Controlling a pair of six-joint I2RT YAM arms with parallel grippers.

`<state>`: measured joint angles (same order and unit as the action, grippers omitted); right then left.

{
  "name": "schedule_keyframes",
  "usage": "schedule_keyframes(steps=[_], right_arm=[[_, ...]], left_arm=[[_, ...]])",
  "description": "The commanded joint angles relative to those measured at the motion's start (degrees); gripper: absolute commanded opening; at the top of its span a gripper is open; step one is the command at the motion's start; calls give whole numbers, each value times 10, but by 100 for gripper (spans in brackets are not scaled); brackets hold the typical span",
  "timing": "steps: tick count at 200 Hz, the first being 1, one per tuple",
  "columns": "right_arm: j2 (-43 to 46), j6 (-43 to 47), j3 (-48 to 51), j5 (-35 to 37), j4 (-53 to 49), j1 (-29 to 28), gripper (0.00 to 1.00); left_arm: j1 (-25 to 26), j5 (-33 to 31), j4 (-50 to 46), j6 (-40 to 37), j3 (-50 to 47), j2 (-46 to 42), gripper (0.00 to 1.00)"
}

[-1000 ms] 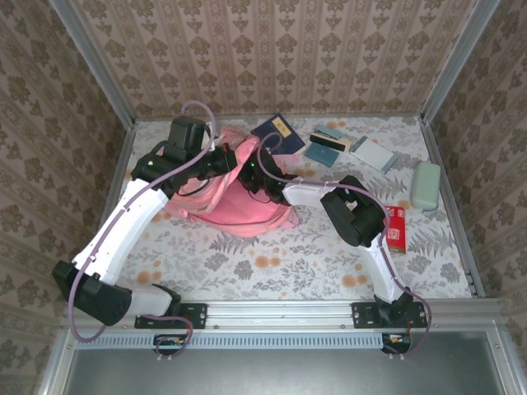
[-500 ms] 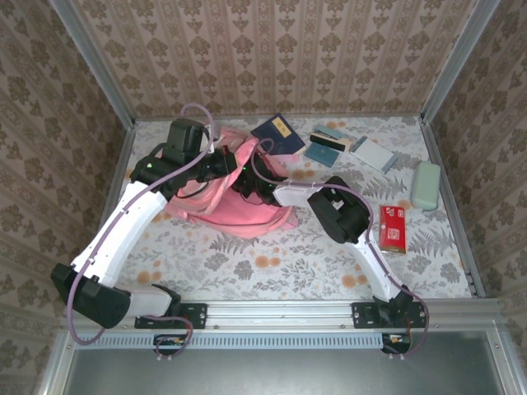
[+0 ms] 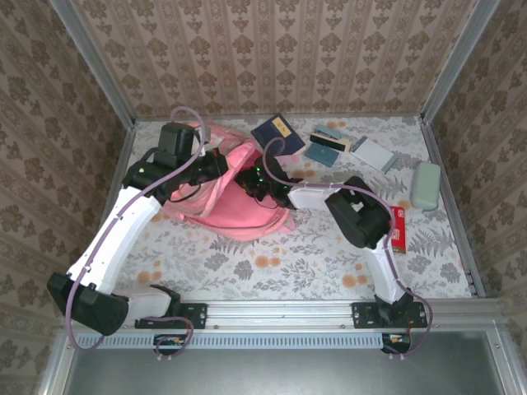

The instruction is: Pack the student bag

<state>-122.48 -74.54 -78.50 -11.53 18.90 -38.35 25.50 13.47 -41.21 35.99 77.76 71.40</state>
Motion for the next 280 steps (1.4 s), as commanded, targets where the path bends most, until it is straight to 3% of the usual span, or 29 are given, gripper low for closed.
schedule_keyframes(steps=[1,50,81,119,163,224,256,280], right_arm=[[82,65,35,-8,-42,9,25],[223,195,94,1,-168,20,26],[305,225,143,18,-213,38,27],[318,251,144,20,-239,93,28],[216,275,58,3,-238,150,27],[16,289,-117,7,-239,171,26],[-75,264,-209,11,-225,172,15],[-114,240,-236,33,-189,174,12]], left_arm=[[-22,-27,-4,-22,-4,-24,0],[-49,-54,-12,-26,-27,-31,0],[-67,-86,-24,-15,-30,-38,0],[-79,-78,-17,-18,-25,-42,0],[-83,-84,-23,-25,-11,-45,0],[-84,-47,-23,-12,-6,-39,0],[-81,-18,-24,4,-4,-35,0],[-77,-14,-29,7,-5,-36,0]])
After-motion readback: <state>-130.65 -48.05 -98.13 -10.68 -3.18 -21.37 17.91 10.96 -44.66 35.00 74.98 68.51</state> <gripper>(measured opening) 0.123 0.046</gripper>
